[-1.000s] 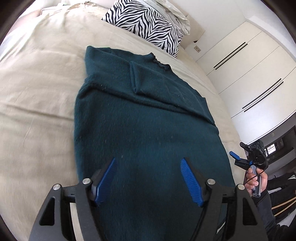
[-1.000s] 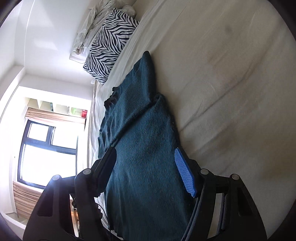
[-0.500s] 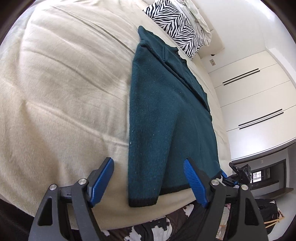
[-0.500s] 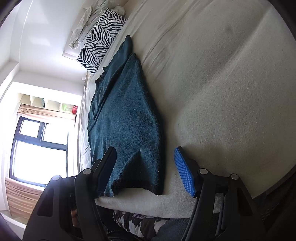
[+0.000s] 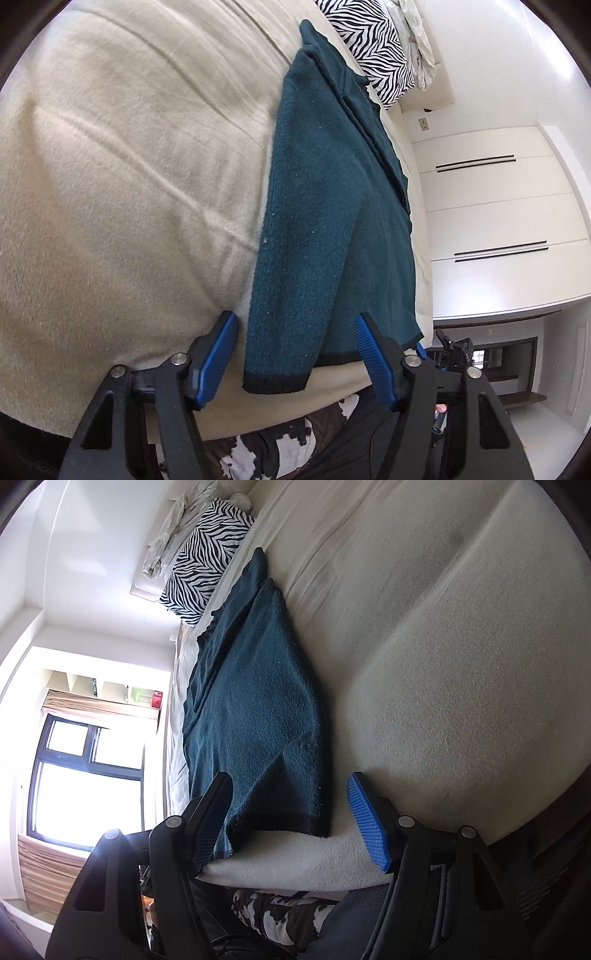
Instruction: Fold small clothes
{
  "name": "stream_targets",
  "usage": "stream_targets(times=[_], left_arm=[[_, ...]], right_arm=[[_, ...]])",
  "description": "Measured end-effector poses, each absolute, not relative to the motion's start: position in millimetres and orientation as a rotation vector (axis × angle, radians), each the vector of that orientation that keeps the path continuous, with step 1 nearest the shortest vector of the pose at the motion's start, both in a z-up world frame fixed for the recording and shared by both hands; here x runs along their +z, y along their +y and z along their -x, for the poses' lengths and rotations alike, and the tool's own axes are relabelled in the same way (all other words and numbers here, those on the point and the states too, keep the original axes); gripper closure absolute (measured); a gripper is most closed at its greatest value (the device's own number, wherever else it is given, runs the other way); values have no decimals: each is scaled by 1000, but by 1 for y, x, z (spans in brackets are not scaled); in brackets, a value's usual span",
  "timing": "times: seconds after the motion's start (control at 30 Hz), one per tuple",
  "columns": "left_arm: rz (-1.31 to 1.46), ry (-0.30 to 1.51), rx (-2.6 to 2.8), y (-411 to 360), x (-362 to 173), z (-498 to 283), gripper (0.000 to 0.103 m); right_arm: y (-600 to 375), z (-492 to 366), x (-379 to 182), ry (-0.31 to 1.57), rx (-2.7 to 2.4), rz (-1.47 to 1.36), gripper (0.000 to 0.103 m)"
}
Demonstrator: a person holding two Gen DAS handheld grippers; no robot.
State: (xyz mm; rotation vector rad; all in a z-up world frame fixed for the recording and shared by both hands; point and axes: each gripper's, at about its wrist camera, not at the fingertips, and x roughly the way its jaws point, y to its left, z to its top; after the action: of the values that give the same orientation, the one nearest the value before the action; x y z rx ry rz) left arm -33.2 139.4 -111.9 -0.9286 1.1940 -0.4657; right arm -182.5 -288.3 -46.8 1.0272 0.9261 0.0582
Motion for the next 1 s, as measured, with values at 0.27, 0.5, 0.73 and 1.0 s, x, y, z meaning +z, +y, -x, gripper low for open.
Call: stream_targets(times=[0.27,0.5,0.73,1.0], left_arm=[[1124,1211,-506,155,-134,44,80],[1111,1158,-492,161,-121,51,96],[1098,1047,-482,176,-93,52,96],[1088,1011,-465,191,-86,56,97]], right_arm=[[-286,186,-46,921,71,-1058,39],[-281,192,-42,957,50,-1046,40],[-281,188,-46,985,40,-1067,41],[-268,160,-57,1078,22,-1008,70]])
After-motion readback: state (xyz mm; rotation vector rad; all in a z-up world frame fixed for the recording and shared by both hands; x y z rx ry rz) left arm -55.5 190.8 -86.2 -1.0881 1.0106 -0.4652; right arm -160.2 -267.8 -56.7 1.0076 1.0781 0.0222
